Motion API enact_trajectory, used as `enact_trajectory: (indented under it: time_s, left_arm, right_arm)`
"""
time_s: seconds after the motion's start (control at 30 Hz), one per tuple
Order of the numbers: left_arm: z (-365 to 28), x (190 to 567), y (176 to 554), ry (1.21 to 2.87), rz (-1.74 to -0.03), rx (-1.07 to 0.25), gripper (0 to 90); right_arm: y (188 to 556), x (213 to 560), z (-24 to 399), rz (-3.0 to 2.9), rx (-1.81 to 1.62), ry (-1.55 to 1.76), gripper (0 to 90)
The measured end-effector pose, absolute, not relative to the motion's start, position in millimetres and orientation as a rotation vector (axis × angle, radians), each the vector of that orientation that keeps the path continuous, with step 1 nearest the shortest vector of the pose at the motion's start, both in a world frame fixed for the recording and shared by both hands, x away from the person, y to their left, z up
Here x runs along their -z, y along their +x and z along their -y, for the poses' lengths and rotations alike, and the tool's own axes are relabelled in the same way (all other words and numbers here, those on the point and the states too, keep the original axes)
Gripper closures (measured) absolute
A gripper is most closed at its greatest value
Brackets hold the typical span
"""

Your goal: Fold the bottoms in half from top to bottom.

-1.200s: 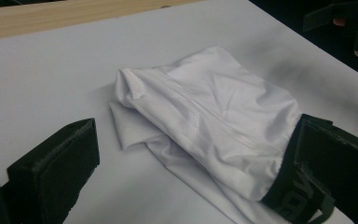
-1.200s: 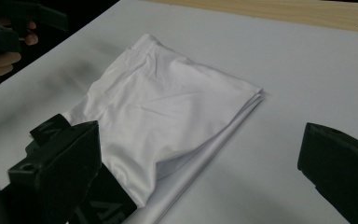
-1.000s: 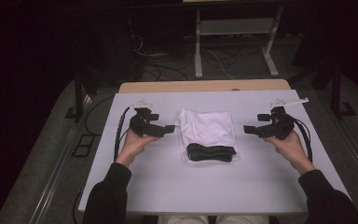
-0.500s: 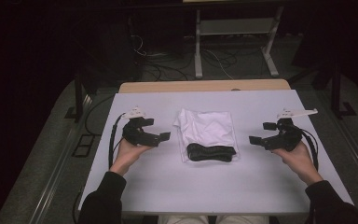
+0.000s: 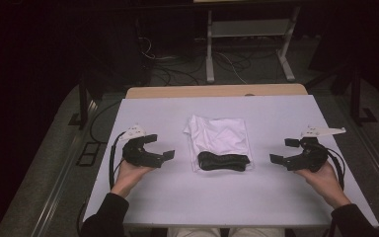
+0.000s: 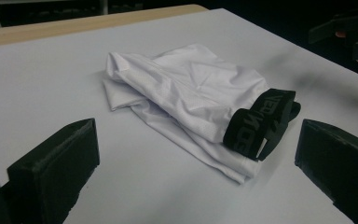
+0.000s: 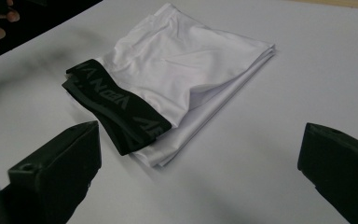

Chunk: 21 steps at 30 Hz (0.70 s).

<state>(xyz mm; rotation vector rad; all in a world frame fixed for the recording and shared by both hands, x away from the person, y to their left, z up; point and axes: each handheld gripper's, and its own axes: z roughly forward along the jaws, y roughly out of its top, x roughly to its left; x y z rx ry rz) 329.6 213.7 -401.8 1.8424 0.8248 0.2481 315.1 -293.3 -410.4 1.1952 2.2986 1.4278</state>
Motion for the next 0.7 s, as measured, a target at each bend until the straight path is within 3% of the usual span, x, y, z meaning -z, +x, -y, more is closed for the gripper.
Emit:
enact_trajectory:
  time_s: [0.7]
  left_arm:
    - [-238.7, 412.4, 305.2, 1.769, -0.854, -0.312, 0.0]
  right_arm:
    - [292.5, 427.4, 316.7, -2.242, -1.403, 1.242, 0.0]
